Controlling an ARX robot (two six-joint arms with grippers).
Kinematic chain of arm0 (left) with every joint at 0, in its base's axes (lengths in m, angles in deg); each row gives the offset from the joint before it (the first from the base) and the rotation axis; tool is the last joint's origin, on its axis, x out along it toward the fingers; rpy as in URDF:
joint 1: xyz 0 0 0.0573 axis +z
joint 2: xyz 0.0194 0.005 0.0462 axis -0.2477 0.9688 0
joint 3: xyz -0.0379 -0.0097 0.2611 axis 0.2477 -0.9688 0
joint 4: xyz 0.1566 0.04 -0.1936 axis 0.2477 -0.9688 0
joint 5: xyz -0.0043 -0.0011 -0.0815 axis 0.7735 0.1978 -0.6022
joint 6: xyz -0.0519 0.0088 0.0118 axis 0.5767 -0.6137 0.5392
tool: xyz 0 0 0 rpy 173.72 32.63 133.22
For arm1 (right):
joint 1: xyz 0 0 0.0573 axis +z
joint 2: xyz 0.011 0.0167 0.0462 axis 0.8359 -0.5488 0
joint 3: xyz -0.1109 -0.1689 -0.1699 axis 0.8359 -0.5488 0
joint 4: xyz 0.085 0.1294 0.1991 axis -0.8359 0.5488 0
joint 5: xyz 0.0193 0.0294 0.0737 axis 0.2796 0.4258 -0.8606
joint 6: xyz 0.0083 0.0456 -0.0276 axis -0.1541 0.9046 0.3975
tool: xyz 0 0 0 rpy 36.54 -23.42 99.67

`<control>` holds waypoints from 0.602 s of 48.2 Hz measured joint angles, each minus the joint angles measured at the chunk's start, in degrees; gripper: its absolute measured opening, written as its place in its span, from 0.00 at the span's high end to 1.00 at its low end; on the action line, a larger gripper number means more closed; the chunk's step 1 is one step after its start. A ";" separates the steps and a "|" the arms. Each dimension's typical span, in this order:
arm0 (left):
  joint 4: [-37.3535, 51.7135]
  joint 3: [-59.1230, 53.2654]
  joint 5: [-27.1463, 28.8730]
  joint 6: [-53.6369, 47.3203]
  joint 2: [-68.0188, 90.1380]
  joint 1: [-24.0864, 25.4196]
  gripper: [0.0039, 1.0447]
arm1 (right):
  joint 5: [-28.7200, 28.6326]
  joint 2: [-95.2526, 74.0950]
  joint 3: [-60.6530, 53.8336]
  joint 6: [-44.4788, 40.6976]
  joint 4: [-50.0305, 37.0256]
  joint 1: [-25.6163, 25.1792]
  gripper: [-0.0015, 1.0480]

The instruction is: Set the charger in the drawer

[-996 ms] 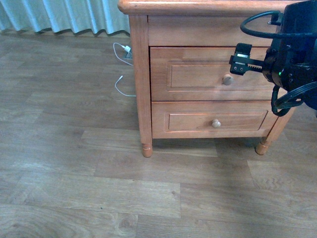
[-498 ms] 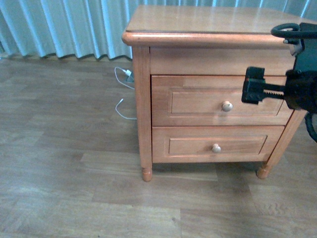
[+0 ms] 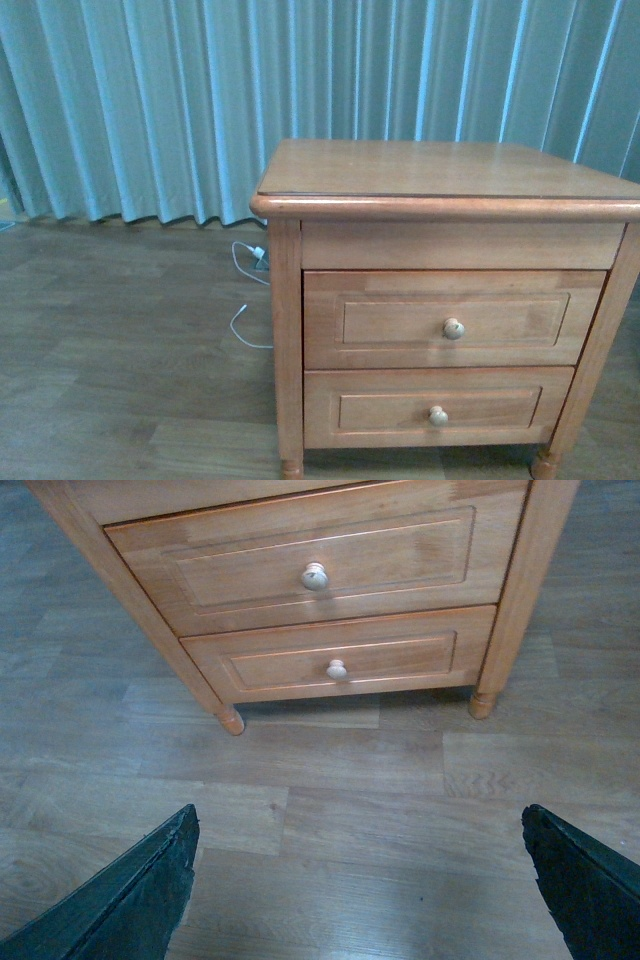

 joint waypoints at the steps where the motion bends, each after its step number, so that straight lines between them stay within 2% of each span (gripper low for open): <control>1: -0.02 0.00 0.00 0.00 0.00 0.00 0.05 | 0.17 2.34 -0.74 0.02 1.46 -0.46 0.08; 6: 0.00 0.00 0.00 0.00 0.00 0.00 0.05 | 1.77 12.41 -4.02 0.04 6.40 -2.34 0.08; 14: -0.02 0.00 0.00 0.00 0.00 0.00 0.05 | 2.43 15.12 -4.59 0.02 6.23 -2.67 0.08; 17: -0.02 0.00 -0.02 -0.02 -0.02 0.00 0.05 | 7.17 17.73 -9.14 -2.32 -4.76 -1.14 0.17; 21: -0.02 0.00 0.00 0.00 -0.02 0.00 0.05 | 8.55 21.11 -13.75 -4.09 -16.35 -0.33 0.30; 24: -0.02 0.00 -0.02 -0.02 -0.02 0.00 0.05 | 8.72 22.88 -14.40 -4.96 -18.49 -0.24 0.44; 29: -0.02 0.00 -0.02 -0.02 -0.02 0.00 0.05 | 8.70 24.35 -15.45 -5.49 -17.97 -0.22 0.61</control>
